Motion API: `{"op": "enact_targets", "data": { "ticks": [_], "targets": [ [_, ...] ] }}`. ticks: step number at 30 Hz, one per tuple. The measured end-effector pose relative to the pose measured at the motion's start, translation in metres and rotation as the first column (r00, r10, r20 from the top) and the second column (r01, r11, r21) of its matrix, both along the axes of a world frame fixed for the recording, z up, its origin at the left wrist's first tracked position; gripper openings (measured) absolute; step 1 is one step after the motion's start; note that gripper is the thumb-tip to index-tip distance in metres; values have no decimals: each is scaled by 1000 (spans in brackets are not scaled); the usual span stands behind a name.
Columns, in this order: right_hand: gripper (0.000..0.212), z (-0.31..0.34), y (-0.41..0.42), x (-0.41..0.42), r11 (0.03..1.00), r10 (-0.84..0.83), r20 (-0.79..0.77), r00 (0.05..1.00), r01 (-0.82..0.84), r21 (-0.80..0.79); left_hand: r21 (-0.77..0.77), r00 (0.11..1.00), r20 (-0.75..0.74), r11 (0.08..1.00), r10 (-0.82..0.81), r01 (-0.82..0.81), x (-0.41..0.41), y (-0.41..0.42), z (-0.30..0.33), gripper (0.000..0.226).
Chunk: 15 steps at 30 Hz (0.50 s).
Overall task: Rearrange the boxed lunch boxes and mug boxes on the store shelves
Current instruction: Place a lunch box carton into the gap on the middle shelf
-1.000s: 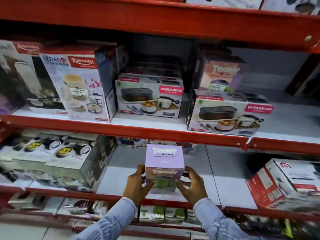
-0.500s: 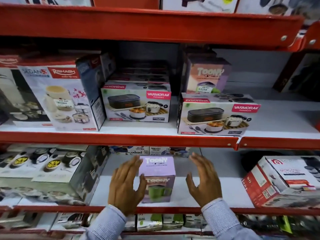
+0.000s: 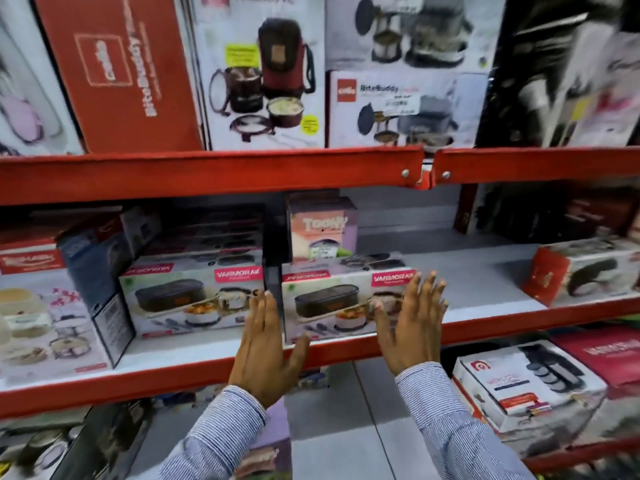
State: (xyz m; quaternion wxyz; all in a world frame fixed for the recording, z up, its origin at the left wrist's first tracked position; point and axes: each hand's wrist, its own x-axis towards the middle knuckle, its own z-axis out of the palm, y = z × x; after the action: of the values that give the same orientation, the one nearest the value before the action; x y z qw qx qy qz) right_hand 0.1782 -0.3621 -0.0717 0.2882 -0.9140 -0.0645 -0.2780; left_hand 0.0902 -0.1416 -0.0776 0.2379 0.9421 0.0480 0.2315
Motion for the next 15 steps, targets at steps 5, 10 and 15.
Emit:
{"op": "enact_targets", "data": {
  "ticks": [5, 10, 15],
  "targets": [
    [62, -4, -13, 28, 903, 212, -239, 948, -97, 418, -276, 999, -43, 960, 25, -35, 9, -14, 13, 65],
    [26, 17, -24, 18, 838, 218, -110, 970, -128, 531, -408, 994, 51, 911, 92, -63, 2, -19, 23, 53],
    [27, 66, -27, -14, 797, 235, 121, 964, -263, 544, -468, 934, 284, 881, 219, -64, -24, -17, 57, 51]
  ]
}}
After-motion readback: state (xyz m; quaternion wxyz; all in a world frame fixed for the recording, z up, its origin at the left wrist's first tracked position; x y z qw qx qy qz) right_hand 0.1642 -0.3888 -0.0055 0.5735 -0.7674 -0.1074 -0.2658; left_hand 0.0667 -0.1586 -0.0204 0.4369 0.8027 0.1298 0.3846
